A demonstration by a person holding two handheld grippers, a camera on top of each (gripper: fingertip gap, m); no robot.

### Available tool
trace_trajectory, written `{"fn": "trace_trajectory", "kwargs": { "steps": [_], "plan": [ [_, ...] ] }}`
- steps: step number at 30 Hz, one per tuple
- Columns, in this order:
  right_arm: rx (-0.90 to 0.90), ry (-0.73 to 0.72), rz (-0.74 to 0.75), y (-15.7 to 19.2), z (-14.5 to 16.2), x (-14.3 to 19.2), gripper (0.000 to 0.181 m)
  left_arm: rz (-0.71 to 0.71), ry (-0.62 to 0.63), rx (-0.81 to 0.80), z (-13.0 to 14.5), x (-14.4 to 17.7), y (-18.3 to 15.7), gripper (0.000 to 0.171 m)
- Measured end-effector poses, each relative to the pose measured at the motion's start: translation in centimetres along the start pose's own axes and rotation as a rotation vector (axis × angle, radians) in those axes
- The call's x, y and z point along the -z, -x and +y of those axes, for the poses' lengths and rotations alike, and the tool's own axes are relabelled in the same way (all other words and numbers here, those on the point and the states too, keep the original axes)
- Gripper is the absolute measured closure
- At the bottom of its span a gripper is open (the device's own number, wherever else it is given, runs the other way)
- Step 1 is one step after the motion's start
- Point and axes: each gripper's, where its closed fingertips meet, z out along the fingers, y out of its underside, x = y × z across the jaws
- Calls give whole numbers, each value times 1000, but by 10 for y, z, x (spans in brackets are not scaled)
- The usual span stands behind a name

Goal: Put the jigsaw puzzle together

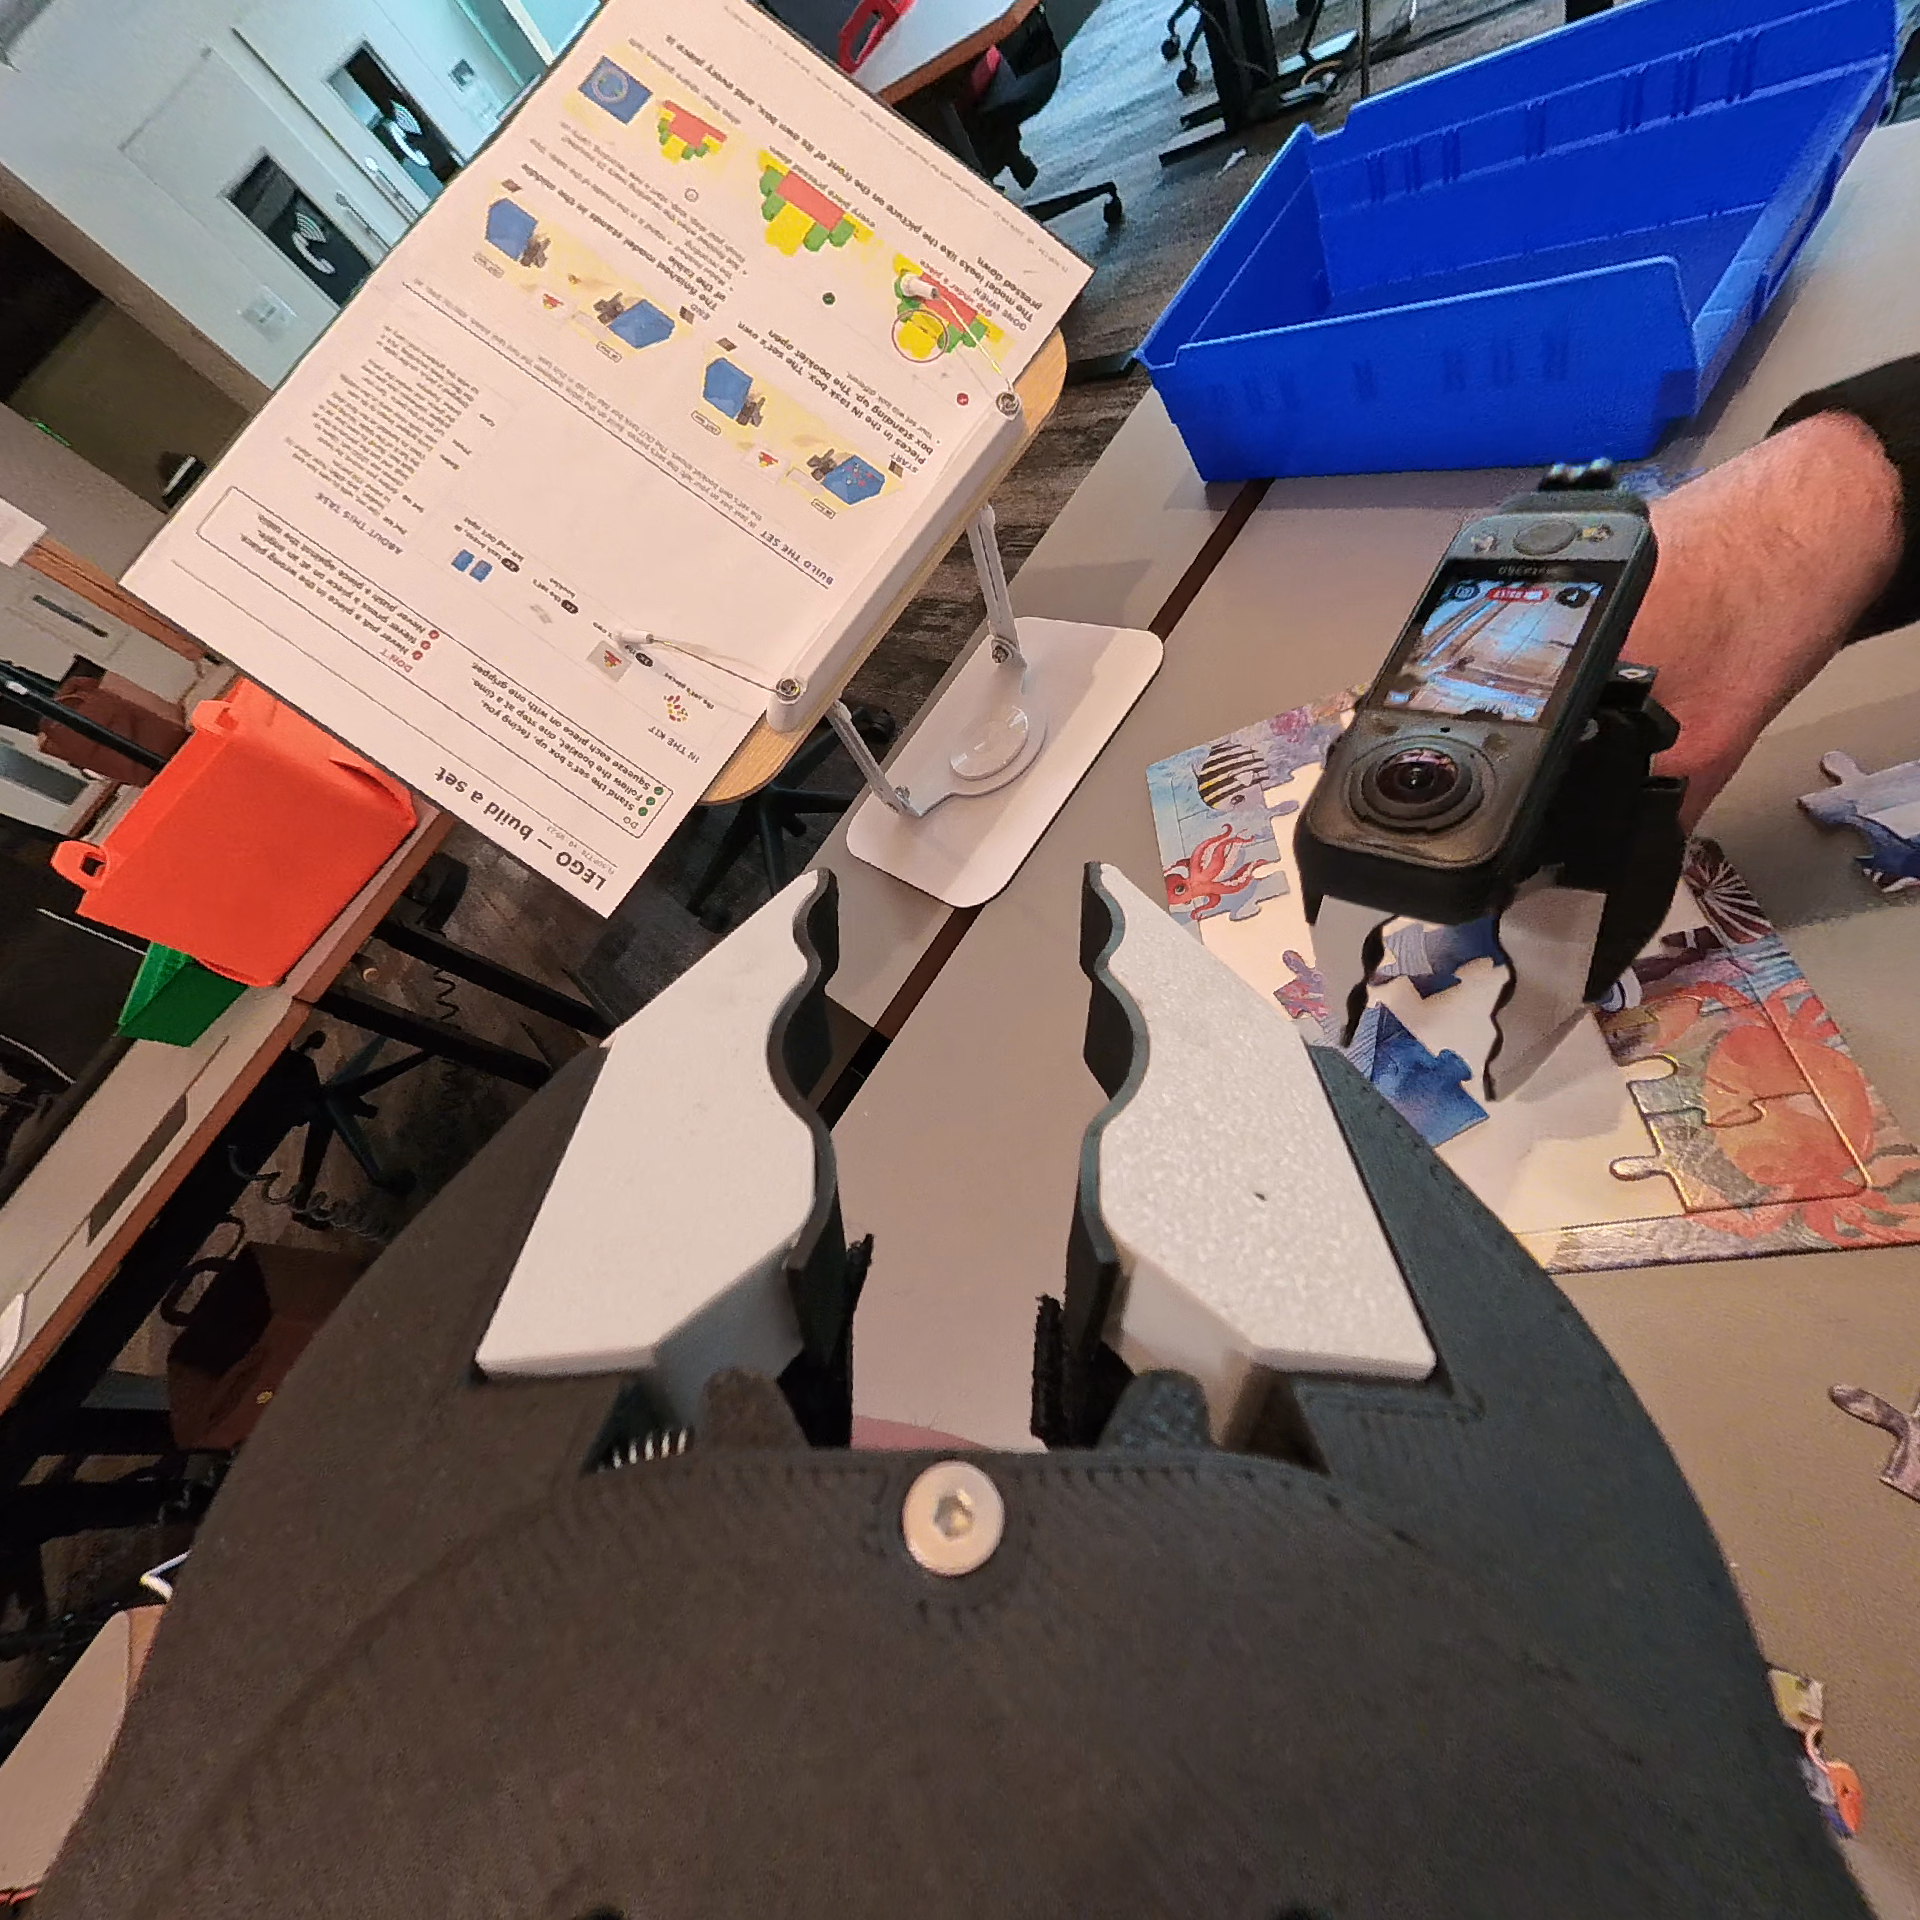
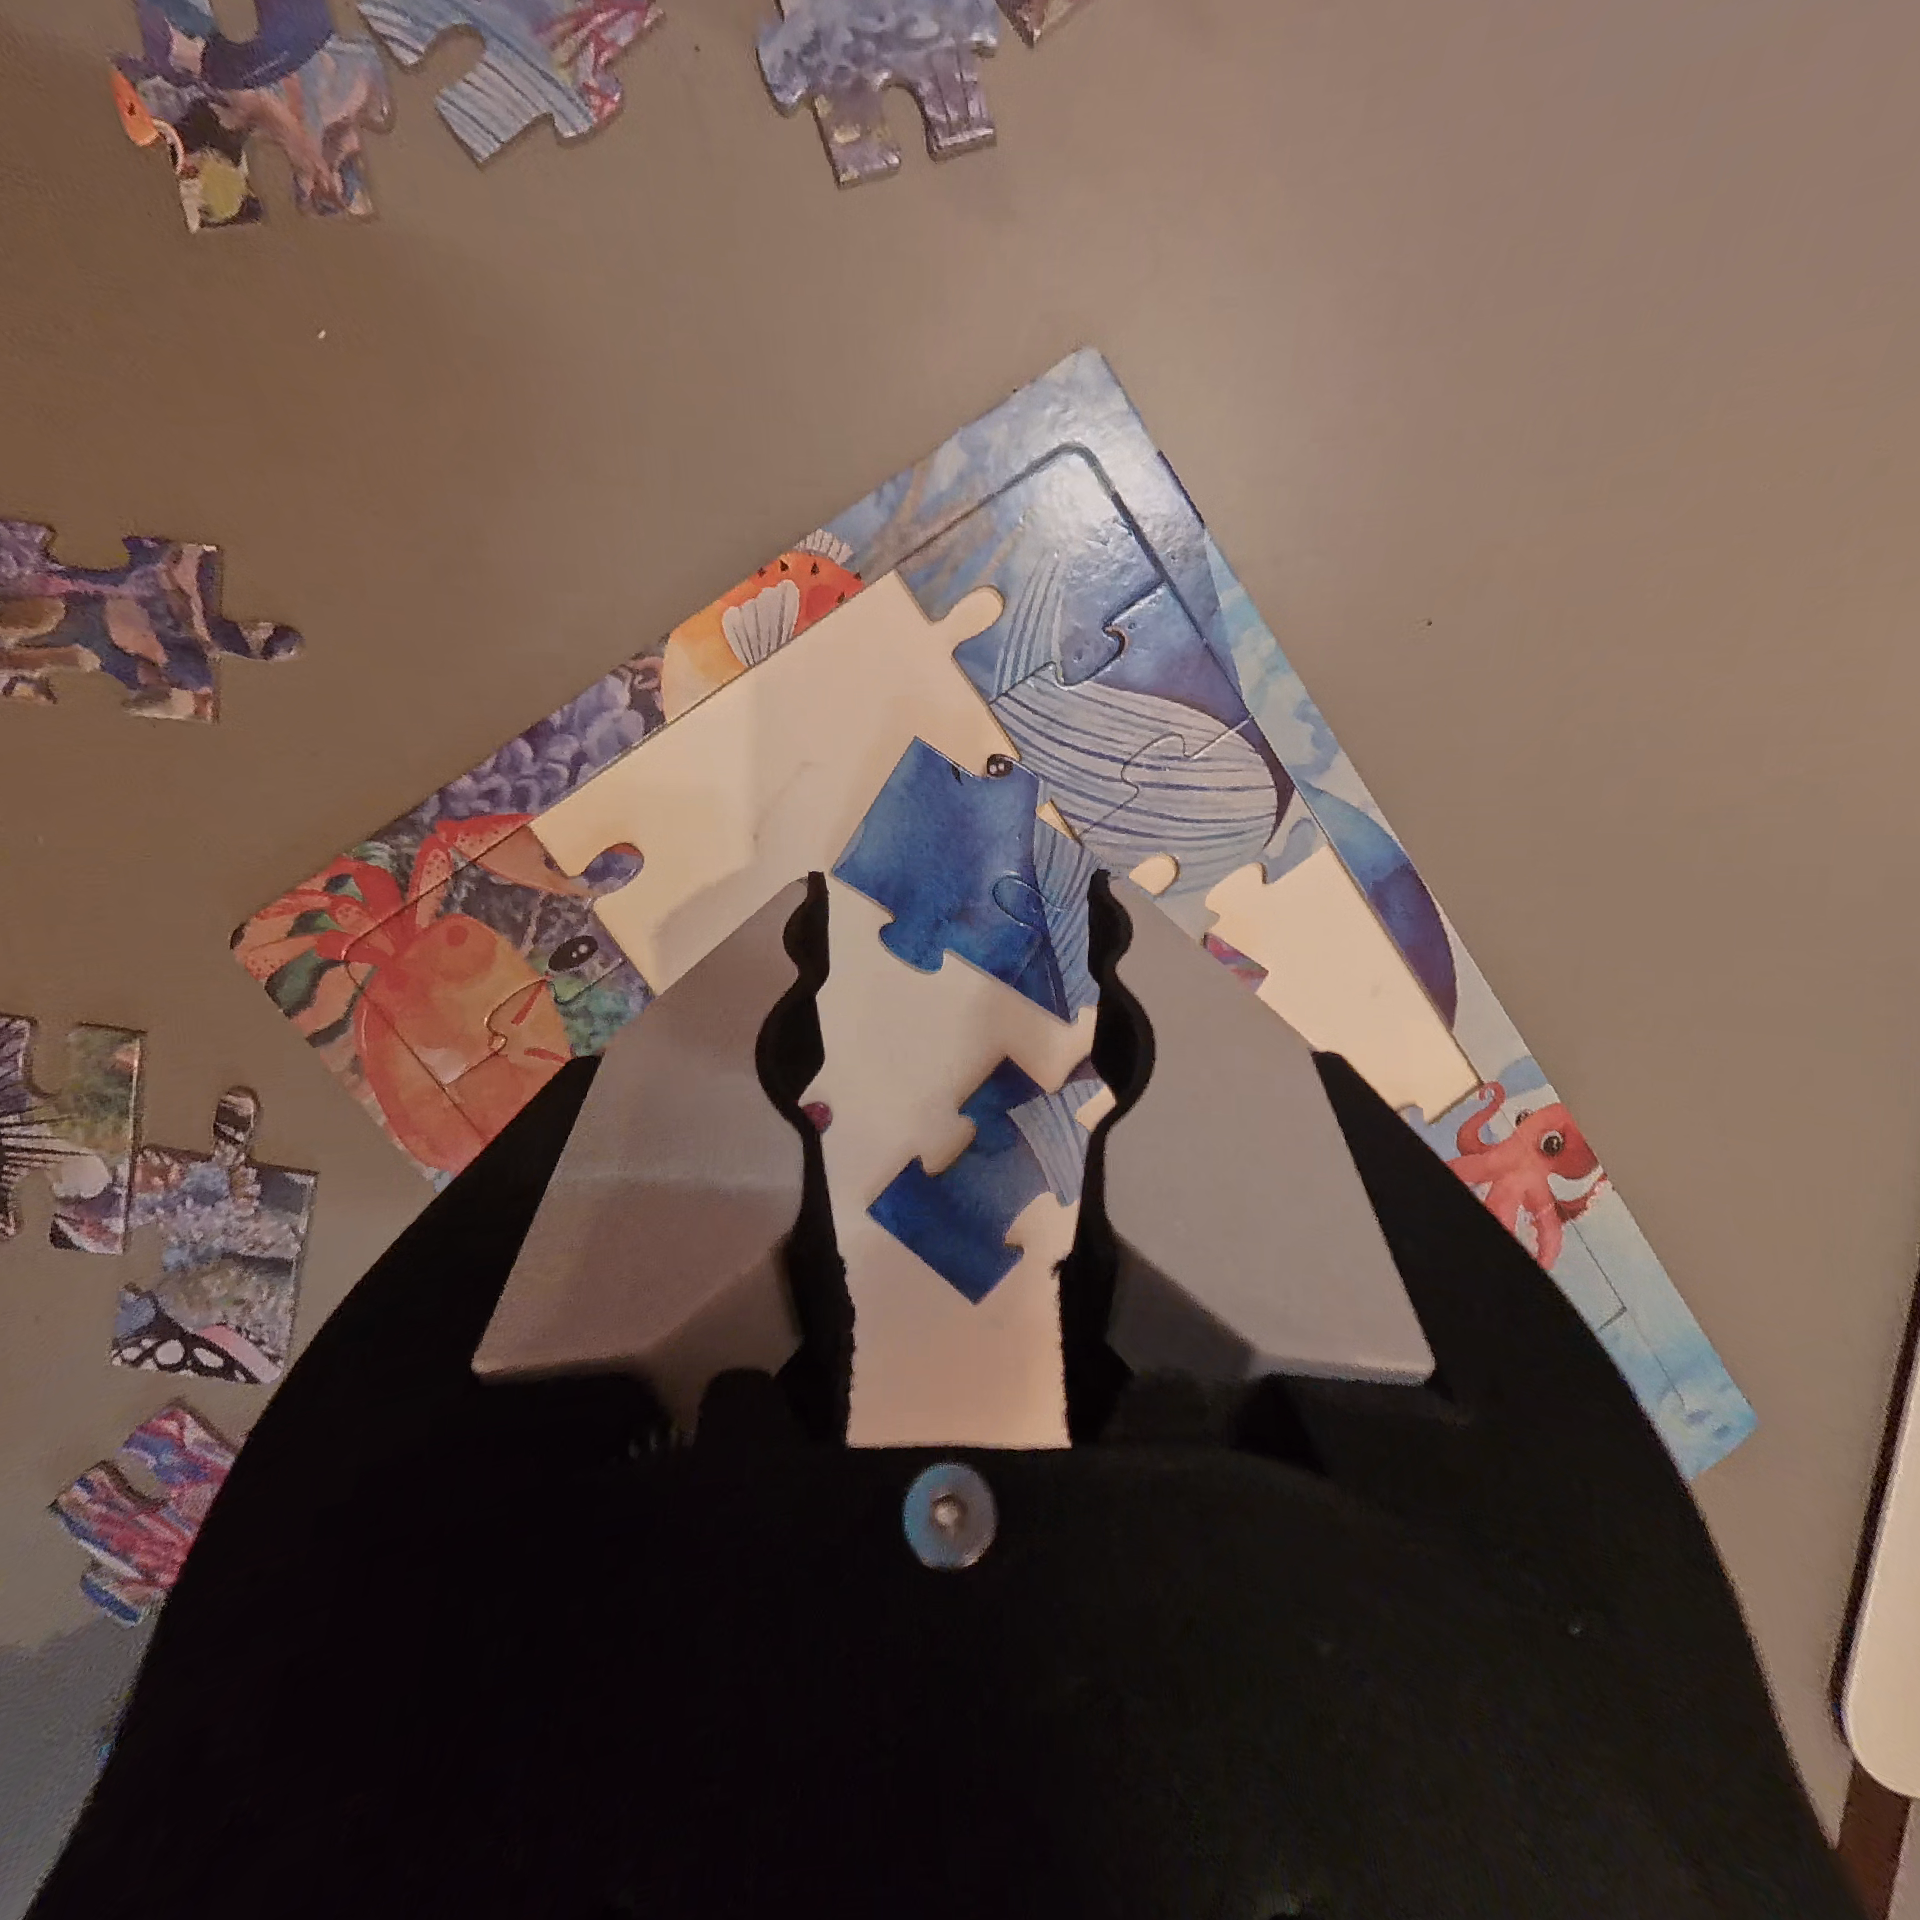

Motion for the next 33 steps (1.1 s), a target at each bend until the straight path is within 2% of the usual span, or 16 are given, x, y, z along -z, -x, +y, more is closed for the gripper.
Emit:
{"fn": "trace_trajectory", "kwargs": {
  "steps": [2, 5, 7, 13, 18, 30, 33],
  "plan": [
    [2, -4, -1, 0, -4, -6, 129, -1, 0, 0, 0, 0, 0, 126],
    [-33, 47, 13, -2, 0, -17, 109, -2, 0, 2, 1, 0, 1, 126],
    [-52, 45, -4, 1, 0, -21, 125, -3, 0, 4, 1, 1, 2, 126],
    [-112, 62, -7, 0, 5, -20, 133, -3, -1, 2, 0, 1, 1, 126],
    [-103, 71, 12, -2, 9, -15, 150, -5, -5, 3, 0, 2, 1, 126],
    [-207, 97, 100, -22, 29, 0, 164, -3, 0, 0, 0, 0, 1, 126],
    [-234, 64, 117, -26, 27, 5, 170, -2, 1, -1, 0, 0, 0, 126]
  ]
}}
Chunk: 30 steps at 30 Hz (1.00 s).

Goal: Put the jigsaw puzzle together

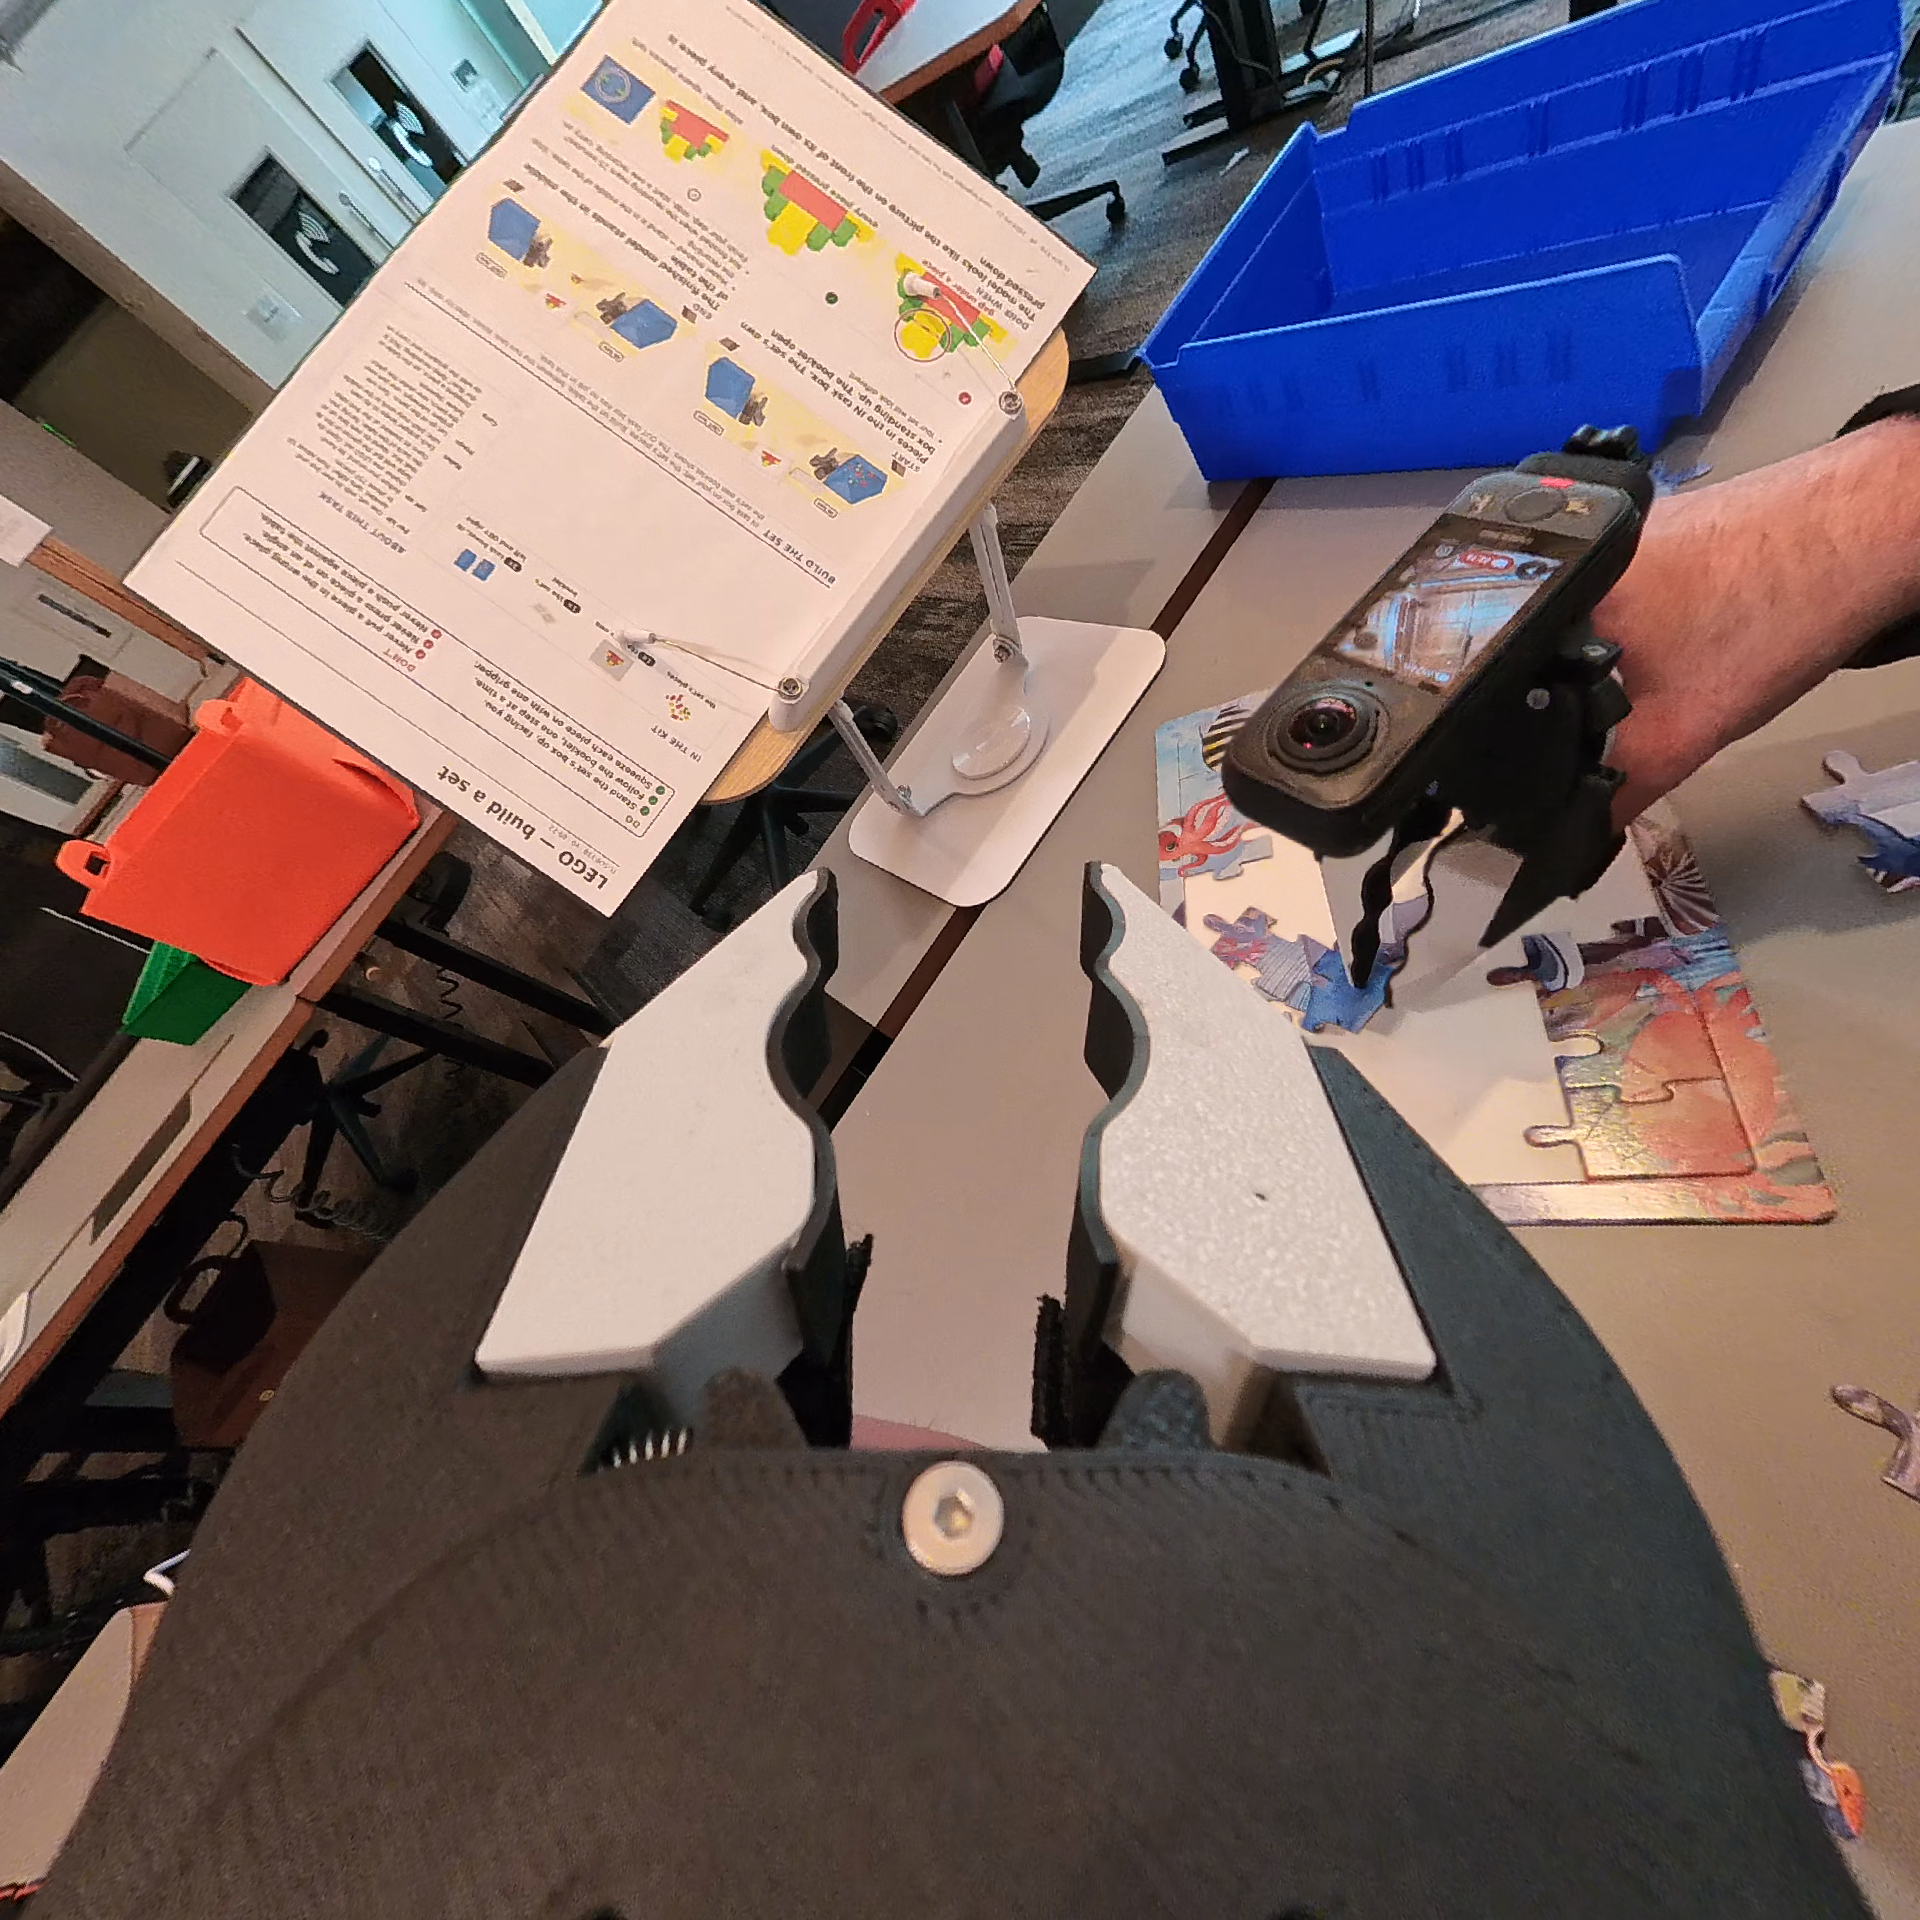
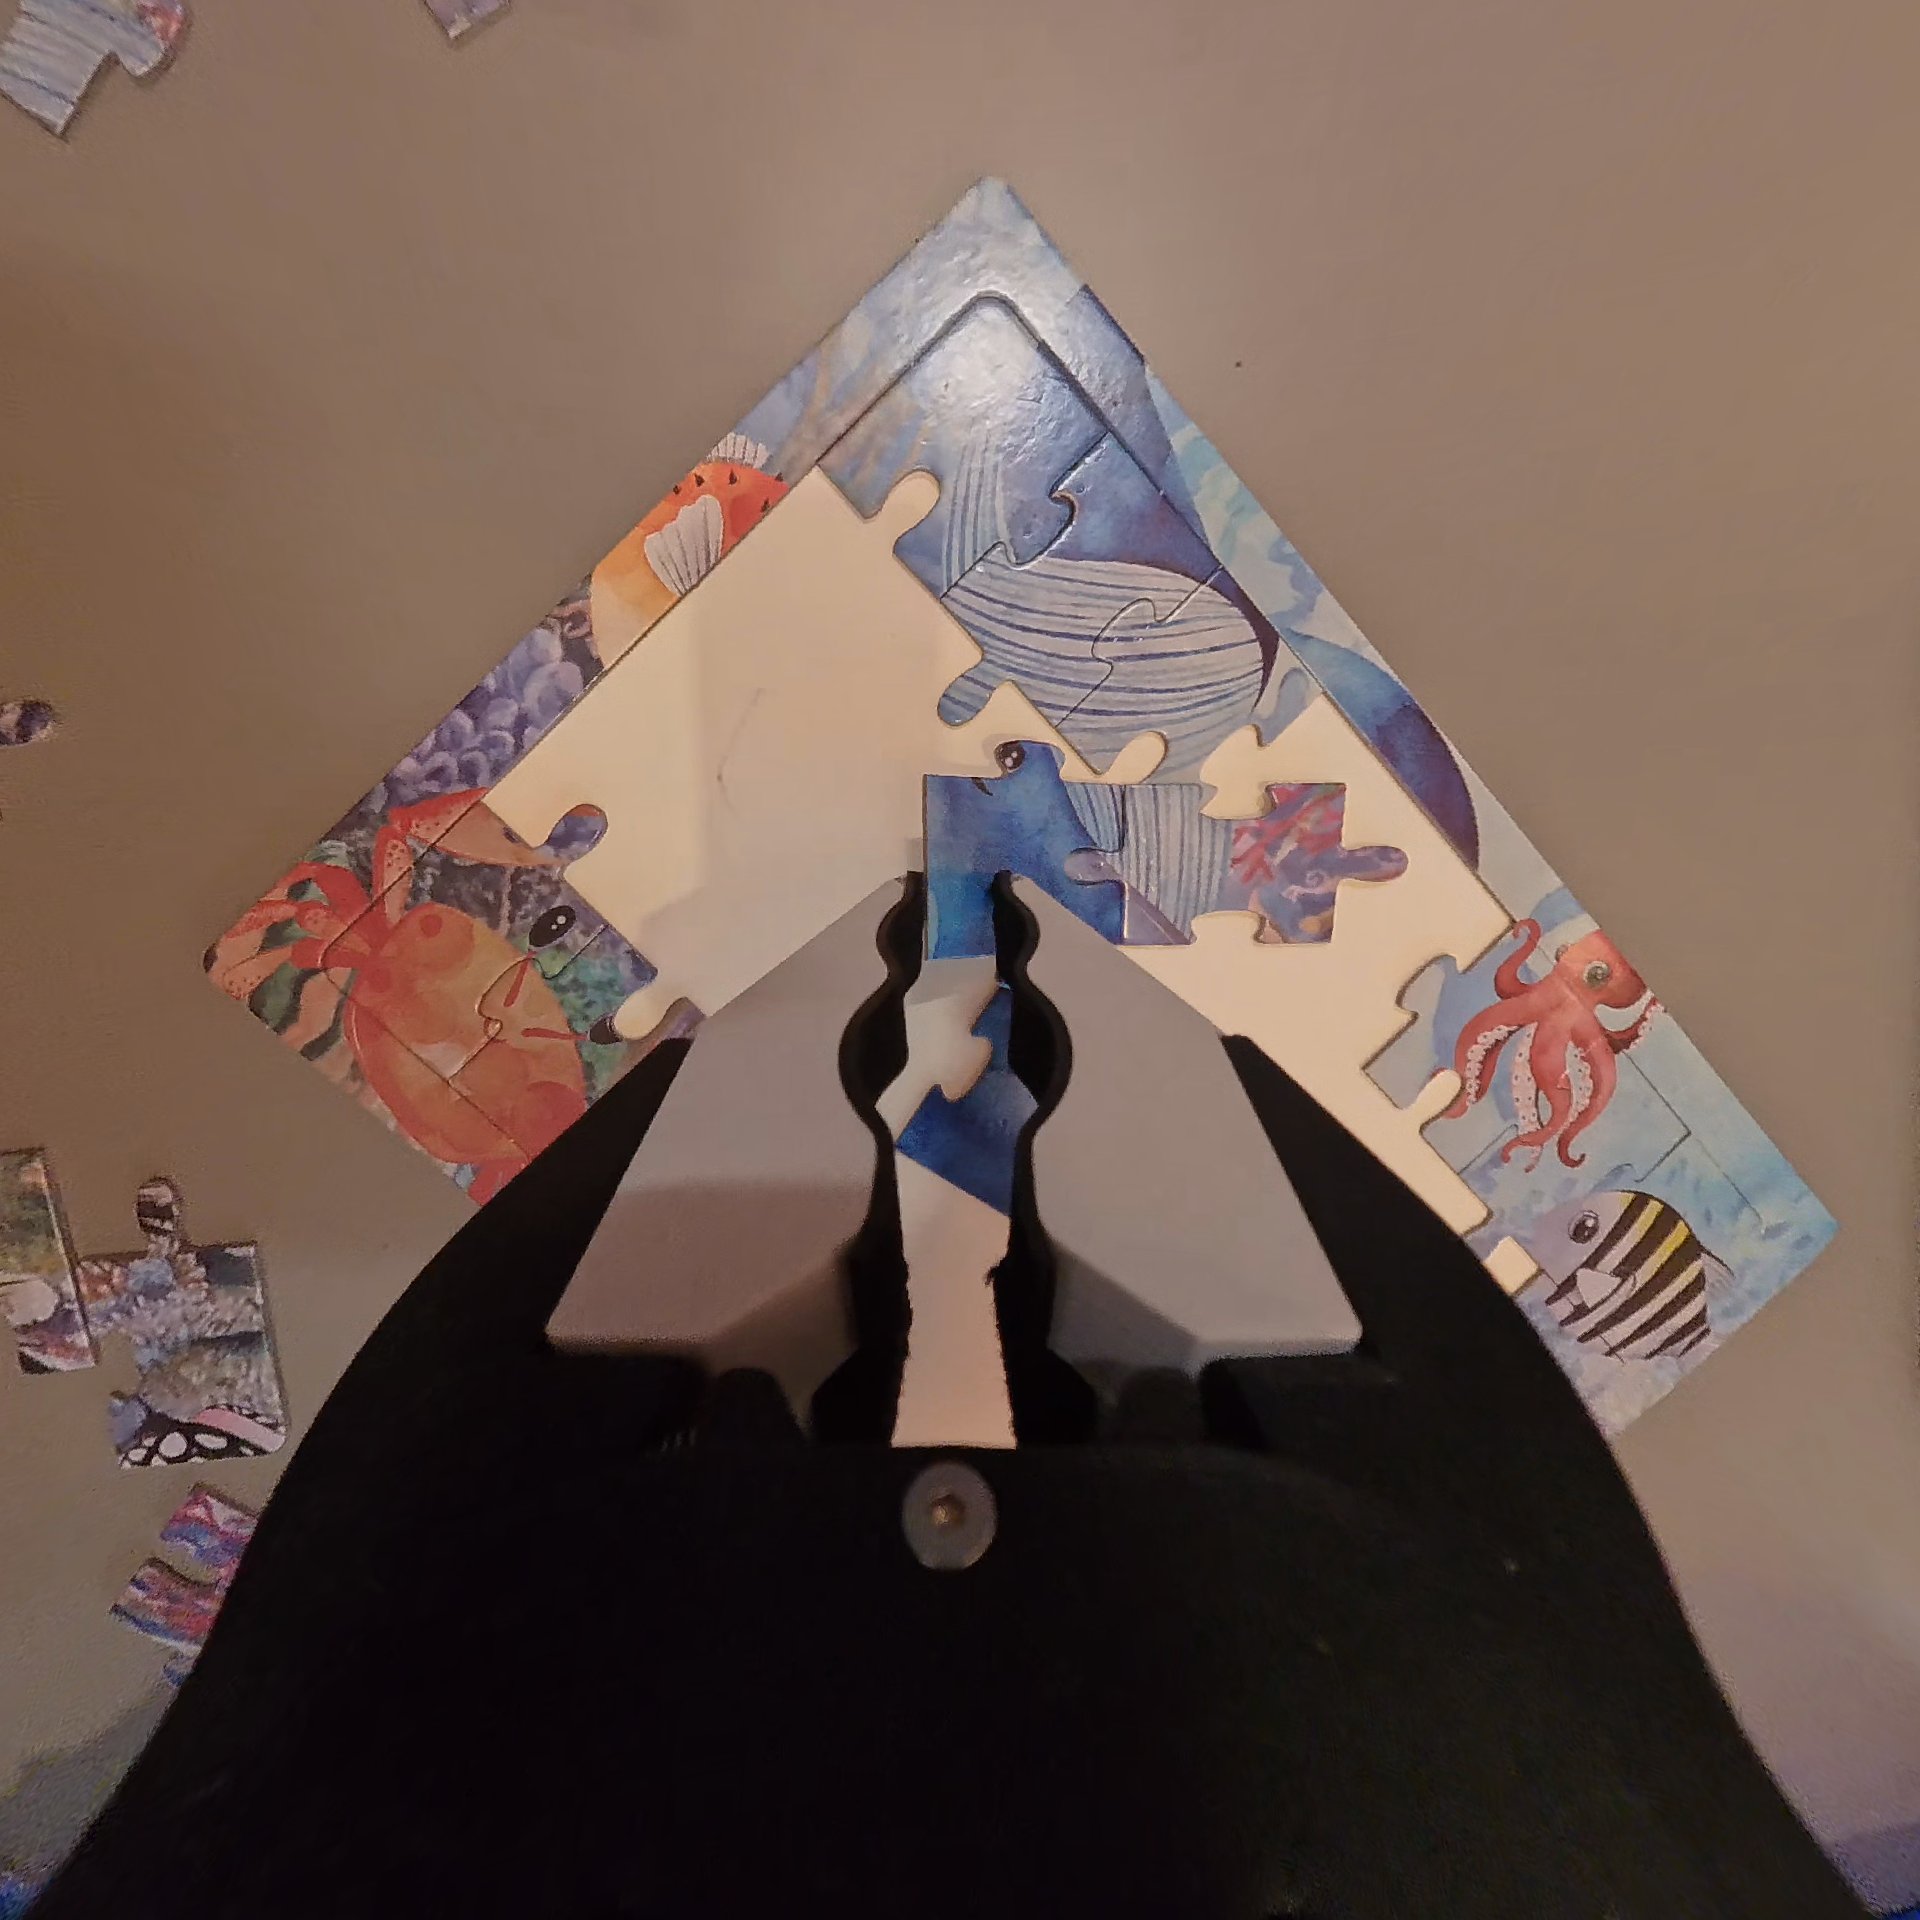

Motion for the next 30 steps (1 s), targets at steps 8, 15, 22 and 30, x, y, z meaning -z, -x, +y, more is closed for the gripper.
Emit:
{"fn": "trace_trajectory", "kwargs": {
  "steps": [8, 15, 22, 30],
  "plan": [
    [-75, -76, 33, -12, -6, 13, 177, 1, 2, 0, 1, -1, 0, 126],
    [-97, -106, 20, -8, -5, 16, 178, 3, 3, 0, 1, -2, 0, 126],
    [-34, -110, -59, 20, -2, 21, 178, 6, 7, -5, 0, -3, -2, 126],
    [61, -139, -185, 76, -15, 37, 181, 13, 15, -12, 0, -6, -5, 126]
  ]
}}
